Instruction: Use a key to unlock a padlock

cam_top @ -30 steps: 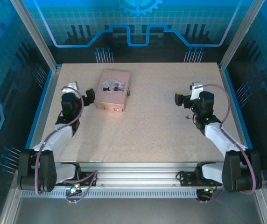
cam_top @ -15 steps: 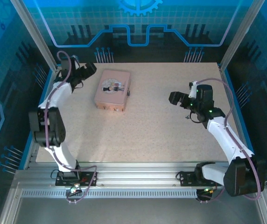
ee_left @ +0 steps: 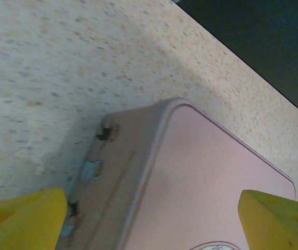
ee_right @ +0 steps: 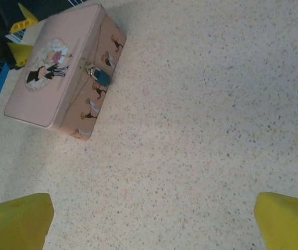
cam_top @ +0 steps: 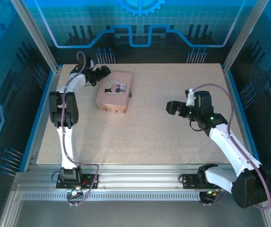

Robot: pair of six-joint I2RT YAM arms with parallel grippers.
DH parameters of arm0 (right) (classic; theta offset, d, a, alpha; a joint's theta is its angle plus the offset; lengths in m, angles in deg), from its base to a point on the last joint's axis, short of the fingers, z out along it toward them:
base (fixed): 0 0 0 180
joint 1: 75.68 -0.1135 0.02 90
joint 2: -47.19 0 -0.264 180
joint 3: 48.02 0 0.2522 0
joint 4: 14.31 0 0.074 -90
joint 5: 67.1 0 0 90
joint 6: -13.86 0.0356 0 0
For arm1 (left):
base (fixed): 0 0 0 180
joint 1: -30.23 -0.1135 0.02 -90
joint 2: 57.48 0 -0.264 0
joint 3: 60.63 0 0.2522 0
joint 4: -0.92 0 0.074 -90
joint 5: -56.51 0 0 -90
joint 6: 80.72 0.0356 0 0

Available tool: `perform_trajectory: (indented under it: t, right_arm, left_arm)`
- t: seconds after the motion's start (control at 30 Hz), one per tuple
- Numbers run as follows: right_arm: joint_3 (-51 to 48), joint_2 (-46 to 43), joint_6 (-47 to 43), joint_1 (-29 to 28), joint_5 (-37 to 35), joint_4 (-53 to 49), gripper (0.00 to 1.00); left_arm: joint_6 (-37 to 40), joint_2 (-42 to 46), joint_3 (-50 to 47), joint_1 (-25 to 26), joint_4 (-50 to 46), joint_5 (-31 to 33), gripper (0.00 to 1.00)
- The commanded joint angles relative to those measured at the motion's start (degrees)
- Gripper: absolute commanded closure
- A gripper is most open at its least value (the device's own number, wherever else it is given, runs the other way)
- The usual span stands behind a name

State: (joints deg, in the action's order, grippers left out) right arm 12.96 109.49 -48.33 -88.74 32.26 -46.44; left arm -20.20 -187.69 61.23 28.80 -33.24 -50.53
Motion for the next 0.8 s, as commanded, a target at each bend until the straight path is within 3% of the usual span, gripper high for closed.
perform_trajectory:
  t: [0.0, 0.53, 0.77]
  right_arm:
    - [-0.95, 0.14, -1.11, -0.74, -0.40, -1.63, 0.00]
    - [1.64, 8.27, -1.93, -1.96, 1.95, -0.41, 0.00]
    - [6.05, 12.76, -3.48, -1.55, 2.85, -0.94, 0.00]
  left_arm:
    - [2.56, -1.44, 2.76, 1.72, -2.87, -4.16, 0.14]
    - [11.71, 2.16, 0.06, 13.97, -7.28, -12.54, 0.16]
    - [12.36, 9.39, -6.96, 17.52, -5.82, -8.55, 0.15]
